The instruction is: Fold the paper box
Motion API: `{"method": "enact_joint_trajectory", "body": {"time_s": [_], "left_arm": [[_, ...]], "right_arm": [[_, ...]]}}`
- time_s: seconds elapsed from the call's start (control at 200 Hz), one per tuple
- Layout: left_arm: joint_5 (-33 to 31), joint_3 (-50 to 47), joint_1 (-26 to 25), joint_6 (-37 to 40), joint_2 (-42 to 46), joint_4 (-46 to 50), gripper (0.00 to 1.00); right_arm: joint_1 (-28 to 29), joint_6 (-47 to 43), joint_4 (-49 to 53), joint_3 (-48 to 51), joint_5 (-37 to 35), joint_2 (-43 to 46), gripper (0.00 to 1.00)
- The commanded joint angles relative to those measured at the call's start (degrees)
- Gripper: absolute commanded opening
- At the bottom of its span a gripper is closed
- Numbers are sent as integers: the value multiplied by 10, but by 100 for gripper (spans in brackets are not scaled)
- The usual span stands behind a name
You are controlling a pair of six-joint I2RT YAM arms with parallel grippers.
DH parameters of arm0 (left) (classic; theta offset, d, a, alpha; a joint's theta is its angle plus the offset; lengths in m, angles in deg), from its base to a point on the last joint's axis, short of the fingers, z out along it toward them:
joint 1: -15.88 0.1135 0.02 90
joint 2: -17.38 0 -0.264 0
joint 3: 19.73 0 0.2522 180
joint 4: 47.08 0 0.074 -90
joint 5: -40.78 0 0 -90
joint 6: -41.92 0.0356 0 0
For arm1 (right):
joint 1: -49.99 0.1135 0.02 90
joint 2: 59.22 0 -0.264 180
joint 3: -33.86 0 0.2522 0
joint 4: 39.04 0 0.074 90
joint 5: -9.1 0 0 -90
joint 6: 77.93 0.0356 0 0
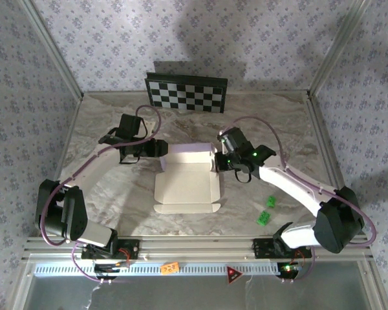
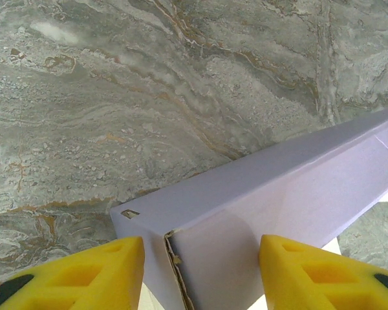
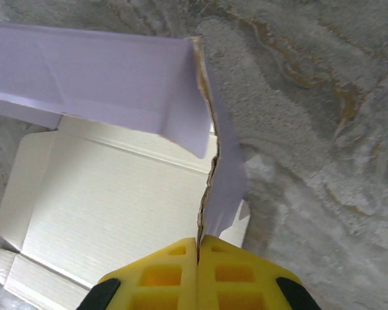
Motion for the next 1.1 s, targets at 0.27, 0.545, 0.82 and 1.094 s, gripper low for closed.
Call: {"method": "enact_joint_trajectory", "body": {"time_s": [0.27,0.545,0.82,1.094], "left_arm": [[-28,-22,-21,-9,2,37,50],[-28,-49,-33,-24,46,55,50],[24,-70,-51,-43,98,97,51],[84,-97,-70,-85,133,90,52]], "right_arm": [[78,153,-75,3,-77,-6,0],[93,181,-147,18,-97,-46,0],[47,146,-198,-10,-29,-118,0],[6,83,-229,-32,72,-168,0]]}}
